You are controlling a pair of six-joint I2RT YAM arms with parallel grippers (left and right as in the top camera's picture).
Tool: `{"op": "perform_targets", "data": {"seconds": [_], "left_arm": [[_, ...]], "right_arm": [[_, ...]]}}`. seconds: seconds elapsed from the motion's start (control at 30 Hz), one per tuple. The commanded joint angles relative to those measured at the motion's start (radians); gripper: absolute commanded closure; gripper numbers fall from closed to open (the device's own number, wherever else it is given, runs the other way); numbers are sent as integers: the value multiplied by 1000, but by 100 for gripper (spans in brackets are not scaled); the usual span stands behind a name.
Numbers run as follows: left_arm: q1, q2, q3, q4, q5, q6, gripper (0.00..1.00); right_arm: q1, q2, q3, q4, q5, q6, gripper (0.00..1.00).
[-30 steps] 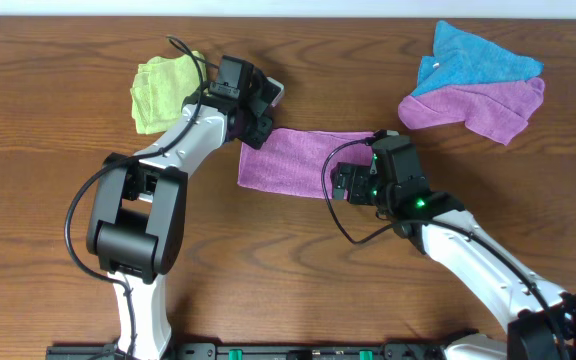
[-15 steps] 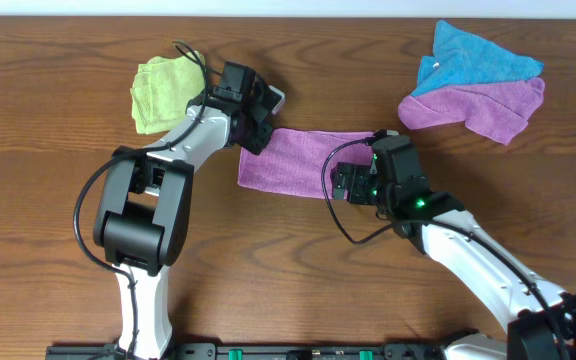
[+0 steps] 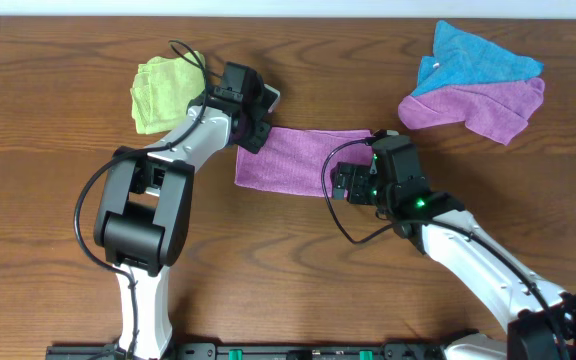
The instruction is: Fold the cloth
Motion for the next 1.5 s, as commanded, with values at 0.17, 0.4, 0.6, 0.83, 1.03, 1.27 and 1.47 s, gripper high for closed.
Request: {"op": "perform_targets", "data": {"seconds": [0.17, 0.4, 0.6, 0.83, 1.03, 1.27, 1.47], "left_arm": [[1, -77, 13, -61, -33, -63, 83], [1, -77, 13, -74, -33, -63, 82], [1, -77, 13, -74, -33, -63, 82], [1, -77, 13, -71, -33, -63, 82], [1, -77, 13, -70, -33, -64, 81], [1, -77, 13, -71, -33, -64, 81], [1, -77, 13, -71, -33, -74, 81]], "right_arm": [[-8, 0, 12, -5, 4, -57, 1], [-53, 101, 12, 97, 19, -198, 1], [-115, 161, 76, 137, 17, -379, 1], [-124, 166, 166, 100, -5, -583, 6], [-152, 259, 178, 93, 3, -670, 14], [-163, 369, 286, -69, -4, -752, 20], [-164, 368, 306, -62, -4, -753, 36]]}}
